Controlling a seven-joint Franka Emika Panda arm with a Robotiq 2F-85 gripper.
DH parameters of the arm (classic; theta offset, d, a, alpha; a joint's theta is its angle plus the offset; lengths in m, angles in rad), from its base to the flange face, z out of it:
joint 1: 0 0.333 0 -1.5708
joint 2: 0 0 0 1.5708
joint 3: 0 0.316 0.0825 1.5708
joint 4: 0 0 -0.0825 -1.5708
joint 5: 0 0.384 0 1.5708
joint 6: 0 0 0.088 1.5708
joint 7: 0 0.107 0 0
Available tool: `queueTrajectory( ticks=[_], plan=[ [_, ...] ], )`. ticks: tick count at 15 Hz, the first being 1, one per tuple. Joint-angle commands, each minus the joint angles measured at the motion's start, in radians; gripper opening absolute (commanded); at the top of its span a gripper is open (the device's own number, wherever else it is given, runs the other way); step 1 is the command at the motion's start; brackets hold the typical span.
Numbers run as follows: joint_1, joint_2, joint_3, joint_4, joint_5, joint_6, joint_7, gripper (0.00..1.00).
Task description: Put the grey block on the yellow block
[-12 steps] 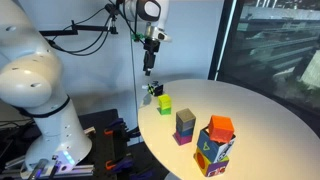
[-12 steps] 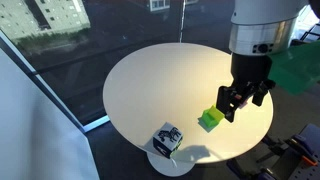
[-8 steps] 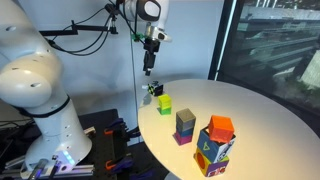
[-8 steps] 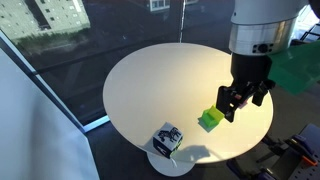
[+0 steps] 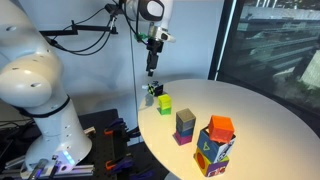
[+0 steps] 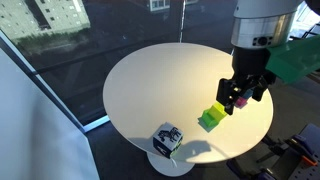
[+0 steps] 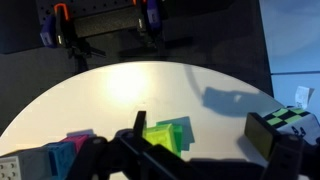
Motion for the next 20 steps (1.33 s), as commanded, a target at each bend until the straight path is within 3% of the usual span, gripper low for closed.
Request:
queueTrajectory(
  ticks=[1,12,20],
  plan=[
    [-0.008,0.007,-0.041,0.026,-0.001,0.020,0.004,1.00],
    [-0.063,-0.015,-0.123,0.011,-0.039,0.206,-0.010,1.00],
    [-0.100,-0.044,-0.154,-0.037,-0.148,0.350,-0.033,1.00]
  ],
)
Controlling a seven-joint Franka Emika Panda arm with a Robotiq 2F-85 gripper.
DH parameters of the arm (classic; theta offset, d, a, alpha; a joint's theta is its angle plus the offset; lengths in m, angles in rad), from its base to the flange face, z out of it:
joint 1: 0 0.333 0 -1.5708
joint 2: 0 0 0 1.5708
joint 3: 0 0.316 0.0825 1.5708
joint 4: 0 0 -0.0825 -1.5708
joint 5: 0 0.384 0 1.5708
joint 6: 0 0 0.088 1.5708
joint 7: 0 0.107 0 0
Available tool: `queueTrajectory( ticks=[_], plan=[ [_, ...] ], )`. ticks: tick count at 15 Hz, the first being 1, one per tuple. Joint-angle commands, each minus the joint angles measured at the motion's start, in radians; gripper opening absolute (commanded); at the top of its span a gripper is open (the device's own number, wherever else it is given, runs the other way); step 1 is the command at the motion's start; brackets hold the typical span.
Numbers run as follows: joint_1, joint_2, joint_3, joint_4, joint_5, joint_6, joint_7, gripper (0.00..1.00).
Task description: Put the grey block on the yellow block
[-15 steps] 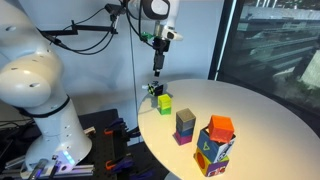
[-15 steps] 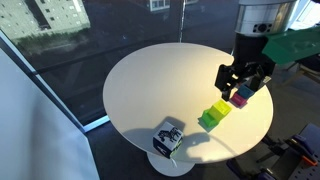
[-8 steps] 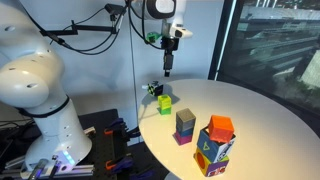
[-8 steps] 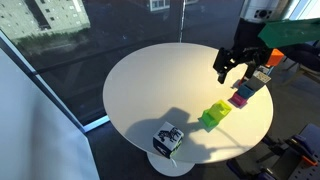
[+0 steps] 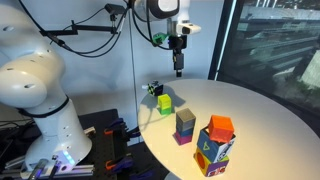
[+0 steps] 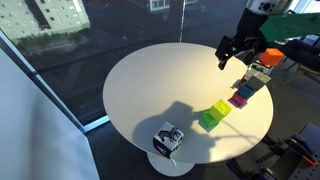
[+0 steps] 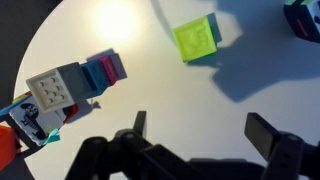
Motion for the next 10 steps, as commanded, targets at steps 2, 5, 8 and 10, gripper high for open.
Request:
queueTrajectory(
  ticks=[2,5,8,10],
  plan=[
    [-0.031,-0.033,-0.021,-0.044,-0.048,0.065,-0.034,1.00],
    [-0.048,-0.028,-0.038,-0.060,-0.056,0.078,-0.049,1.00],
    [-0.062,-0.030,-0.060,-0.075,-0.048,0.063,-0.078,1.00],
    [-0.071,-0.034,-0.075,-0.081,-0.044,0.050,-0.102,1.00]
  ],
)
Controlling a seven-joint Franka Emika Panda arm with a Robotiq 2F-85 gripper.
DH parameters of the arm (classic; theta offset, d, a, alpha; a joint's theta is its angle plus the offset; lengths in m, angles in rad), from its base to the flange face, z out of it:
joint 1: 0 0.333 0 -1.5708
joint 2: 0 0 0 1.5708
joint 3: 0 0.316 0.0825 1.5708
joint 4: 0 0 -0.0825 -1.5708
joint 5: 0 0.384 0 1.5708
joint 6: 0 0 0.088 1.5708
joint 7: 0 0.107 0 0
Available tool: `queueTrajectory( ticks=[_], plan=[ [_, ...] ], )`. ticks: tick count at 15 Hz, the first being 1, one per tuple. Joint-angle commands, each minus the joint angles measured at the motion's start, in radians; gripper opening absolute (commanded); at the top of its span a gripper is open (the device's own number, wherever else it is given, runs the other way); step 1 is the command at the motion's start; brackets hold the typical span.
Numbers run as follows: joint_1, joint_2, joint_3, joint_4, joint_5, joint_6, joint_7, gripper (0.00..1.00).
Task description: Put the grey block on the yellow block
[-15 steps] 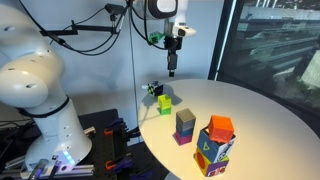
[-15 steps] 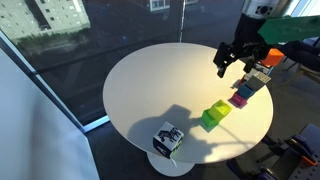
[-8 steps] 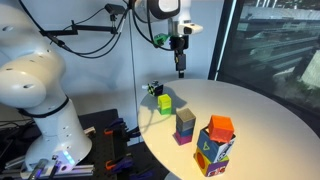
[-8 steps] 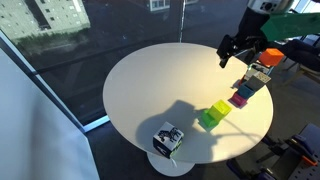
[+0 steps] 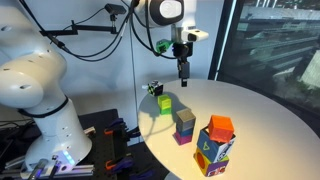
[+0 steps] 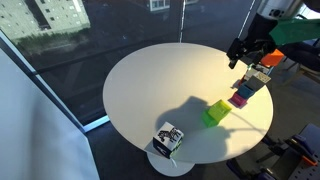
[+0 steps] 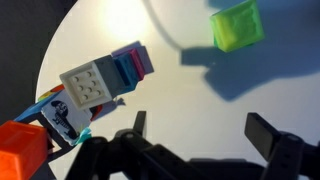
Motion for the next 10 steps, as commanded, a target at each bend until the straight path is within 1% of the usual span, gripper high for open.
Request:
queueTrajectory(
  ticks=[1,6,10],
  plan=[
    [-0.021,-0.031,-0.026,-0.027,-0.009,-0.012,-0.059,1.00],
    [-0.044,-0.039,-0.070,-0.045,-0.016,-0.020,-0.177,1.00],
    [-0.058,-0.047,-0.109,-0.063,-0.021,-0.006,-0.320,1.00]
  ],
)
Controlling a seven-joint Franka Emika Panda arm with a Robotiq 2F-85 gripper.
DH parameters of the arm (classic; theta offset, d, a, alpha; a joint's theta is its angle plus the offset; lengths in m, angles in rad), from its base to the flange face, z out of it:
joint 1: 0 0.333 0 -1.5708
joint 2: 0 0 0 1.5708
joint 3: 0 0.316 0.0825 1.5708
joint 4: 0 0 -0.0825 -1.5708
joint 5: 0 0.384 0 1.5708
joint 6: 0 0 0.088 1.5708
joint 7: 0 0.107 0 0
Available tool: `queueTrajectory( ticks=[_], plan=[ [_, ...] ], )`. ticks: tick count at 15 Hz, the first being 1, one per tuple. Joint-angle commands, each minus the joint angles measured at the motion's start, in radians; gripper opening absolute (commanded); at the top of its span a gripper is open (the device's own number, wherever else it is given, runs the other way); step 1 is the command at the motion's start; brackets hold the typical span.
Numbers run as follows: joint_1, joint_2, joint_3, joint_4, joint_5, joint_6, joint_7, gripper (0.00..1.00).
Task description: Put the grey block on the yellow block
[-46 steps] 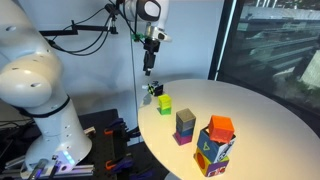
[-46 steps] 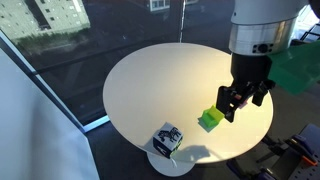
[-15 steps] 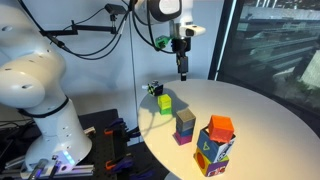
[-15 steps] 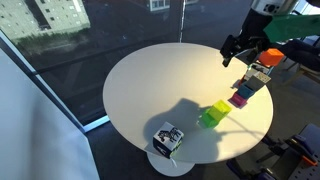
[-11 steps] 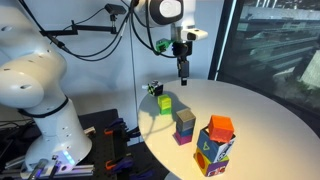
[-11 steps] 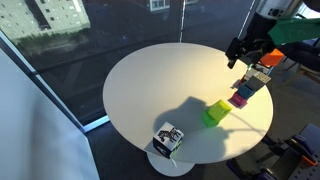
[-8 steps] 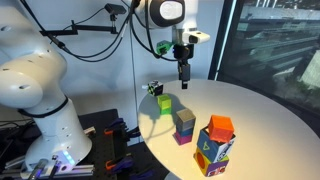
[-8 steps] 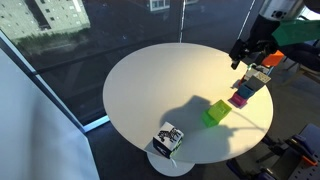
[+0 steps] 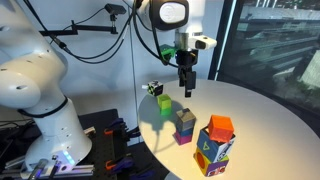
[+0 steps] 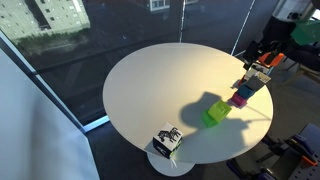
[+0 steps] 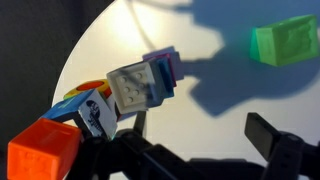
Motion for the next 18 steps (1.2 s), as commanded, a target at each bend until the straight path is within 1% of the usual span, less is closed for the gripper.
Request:
queueTrajectory(
  ticks=[1,5,8,9,10,18],
  plan=[
    [-0.015,-0.035,-0.032,-0.025,-0.021,0.000,-0.131,1.00],
    [-0.030,-0.029,-0.057,-0.033,-0.055,0.007,-0.233,1.00],
    [-0.034,-0.025,-0.066,-0.039,-0.083,0.011,-0.271,1.00],
    [-0.034,-0.024,-0.066,-0.041,-0.091,0.011,-0.274,1.00],
    [-0.028,-0.009,-0.063,-0.027,-0.064,0.000,-0.246,1.00],
    [-0.028,-0.005,-0.062,-0.028,-0.066,0.000,-0.247,1.00]
  ],
)
